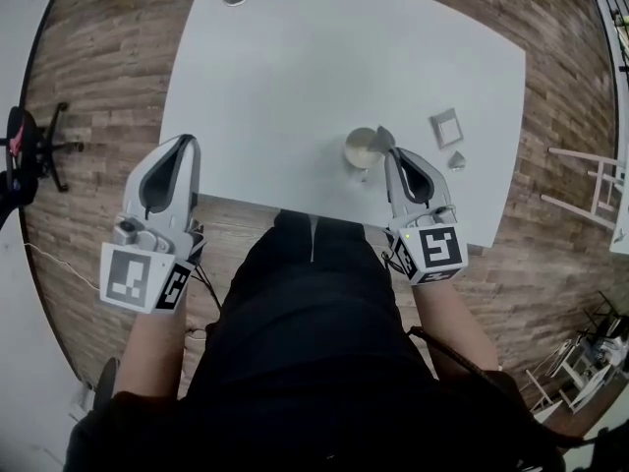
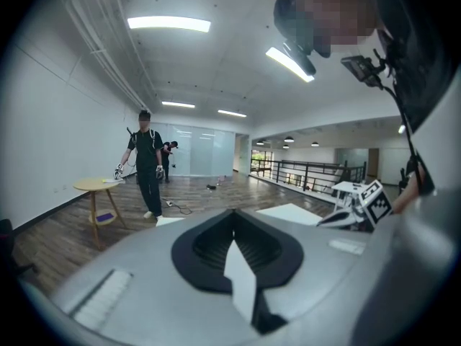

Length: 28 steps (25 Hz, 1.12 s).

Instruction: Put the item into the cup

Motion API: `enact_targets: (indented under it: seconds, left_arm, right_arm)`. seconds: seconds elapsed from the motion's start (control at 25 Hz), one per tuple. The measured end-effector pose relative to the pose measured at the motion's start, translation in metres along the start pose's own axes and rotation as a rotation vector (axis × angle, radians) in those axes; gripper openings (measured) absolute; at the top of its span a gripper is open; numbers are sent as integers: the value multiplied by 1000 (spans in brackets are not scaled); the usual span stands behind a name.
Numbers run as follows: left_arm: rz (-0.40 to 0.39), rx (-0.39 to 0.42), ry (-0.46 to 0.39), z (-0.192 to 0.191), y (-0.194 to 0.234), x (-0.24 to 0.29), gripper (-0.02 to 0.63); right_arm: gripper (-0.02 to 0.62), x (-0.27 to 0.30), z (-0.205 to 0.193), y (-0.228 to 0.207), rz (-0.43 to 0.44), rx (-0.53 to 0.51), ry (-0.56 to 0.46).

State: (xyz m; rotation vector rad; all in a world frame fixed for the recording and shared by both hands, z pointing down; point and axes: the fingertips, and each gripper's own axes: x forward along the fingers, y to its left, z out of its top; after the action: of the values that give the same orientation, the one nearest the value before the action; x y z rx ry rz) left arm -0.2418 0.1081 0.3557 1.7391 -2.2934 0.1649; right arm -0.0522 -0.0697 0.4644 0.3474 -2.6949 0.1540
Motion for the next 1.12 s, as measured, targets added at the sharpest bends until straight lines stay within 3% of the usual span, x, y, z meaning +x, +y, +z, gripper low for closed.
enact_targets:
  seconds: [1.12]
  left_arm:
    - [5,-56,75,-37,-10,-4,-2]
  right_arm:
    - [15,12,-39,12,58,30,85]
